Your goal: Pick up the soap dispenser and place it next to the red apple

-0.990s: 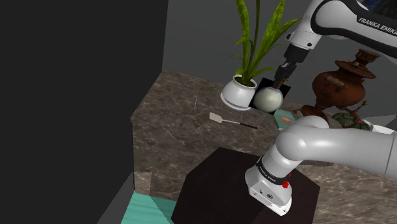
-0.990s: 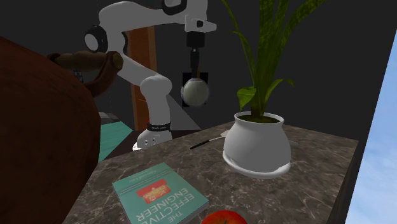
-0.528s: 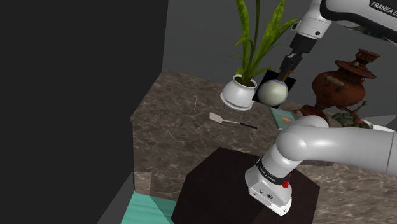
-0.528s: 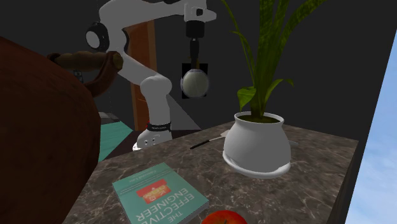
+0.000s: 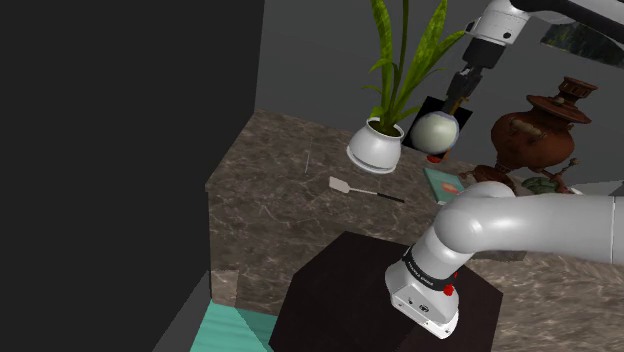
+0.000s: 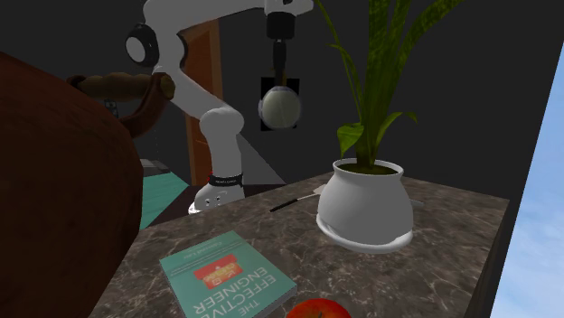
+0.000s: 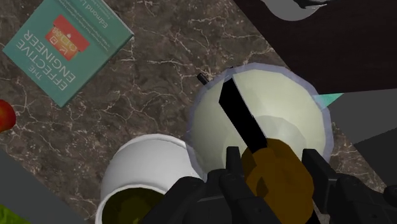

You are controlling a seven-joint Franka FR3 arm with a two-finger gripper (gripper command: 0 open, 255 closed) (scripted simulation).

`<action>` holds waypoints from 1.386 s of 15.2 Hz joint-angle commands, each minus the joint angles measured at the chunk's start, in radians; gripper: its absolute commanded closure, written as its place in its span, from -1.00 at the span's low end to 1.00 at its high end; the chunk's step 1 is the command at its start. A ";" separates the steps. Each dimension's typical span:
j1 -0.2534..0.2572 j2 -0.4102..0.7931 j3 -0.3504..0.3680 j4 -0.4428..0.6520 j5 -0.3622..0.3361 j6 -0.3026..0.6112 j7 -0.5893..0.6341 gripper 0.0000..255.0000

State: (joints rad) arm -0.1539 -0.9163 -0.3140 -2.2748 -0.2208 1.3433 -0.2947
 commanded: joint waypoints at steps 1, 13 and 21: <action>0.005 0.047 -0.044 0.034 -0.025 0.021 -0.036 1.00; 0.090 0.427 -0.361 0.354 -0.062 0.134 -0.302 1.00; 0.157 0.844 -0.678 0.675 0.160 0.163 -0.599 1.00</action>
State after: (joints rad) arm 0.0007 -0.1377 -0.9480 -1.6467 -0.1080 1.5082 -0.8439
